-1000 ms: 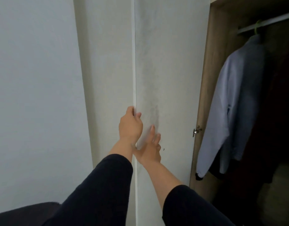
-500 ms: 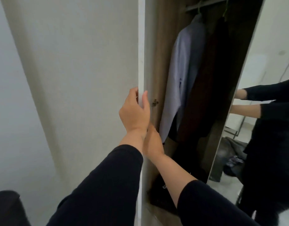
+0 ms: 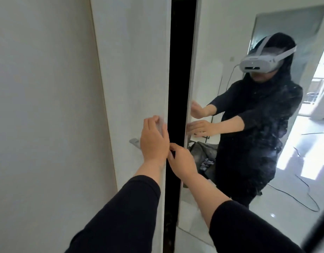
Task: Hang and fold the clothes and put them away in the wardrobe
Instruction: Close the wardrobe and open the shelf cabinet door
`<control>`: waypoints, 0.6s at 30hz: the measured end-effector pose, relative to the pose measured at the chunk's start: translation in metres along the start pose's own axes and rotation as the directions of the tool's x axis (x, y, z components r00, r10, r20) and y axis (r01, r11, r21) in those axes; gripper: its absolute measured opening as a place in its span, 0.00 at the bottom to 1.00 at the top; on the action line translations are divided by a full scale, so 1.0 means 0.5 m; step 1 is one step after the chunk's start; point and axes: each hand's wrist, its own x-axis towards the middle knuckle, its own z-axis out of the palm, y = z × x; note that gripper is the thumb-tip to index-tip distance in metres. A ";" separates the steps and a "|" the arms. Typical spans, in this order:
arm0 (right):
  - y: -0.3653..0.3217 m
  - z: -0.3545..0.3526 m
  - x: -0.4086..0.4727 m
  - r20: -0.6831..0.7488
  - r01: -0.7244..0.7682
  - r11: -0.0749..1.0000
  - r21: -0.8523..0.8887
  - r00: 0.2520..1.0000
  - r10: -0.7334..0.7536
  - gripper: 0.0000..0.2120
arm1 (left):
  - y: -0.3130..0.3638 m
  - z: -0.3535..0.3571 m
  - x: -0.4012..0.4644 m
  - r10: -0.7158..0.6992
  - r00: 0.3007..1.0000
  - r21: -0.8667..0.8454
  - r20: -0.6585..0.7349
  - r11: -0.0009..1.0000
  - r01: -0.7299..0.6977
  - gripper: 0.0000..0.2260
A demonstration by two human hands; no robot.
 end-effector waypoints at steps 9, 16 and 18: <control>0.125 -0.068 0.006 0.218 0.157 0.597 -0.787 0.975 0.032 0.32 | 0.020 0.113 -0.005 -0.108 0.896 0.026 0.431 0.994 0.107 0.36; 0.156 -0.057 0.009 0.245 0.205 0.531 -0.822 0.970 0.005 0.34 | 0.006 0.160 0.010 -0.070 0.845 0.033 0.529 0.998 0.062 0.42; 0.161 -0.052 0.009 0.240 0.202 0.524 -0.827 0.971 0.005 0.34 | 0.009 0.166 0.013 -0.075 0.843 0.033 0.532 0.997 0.067 0.42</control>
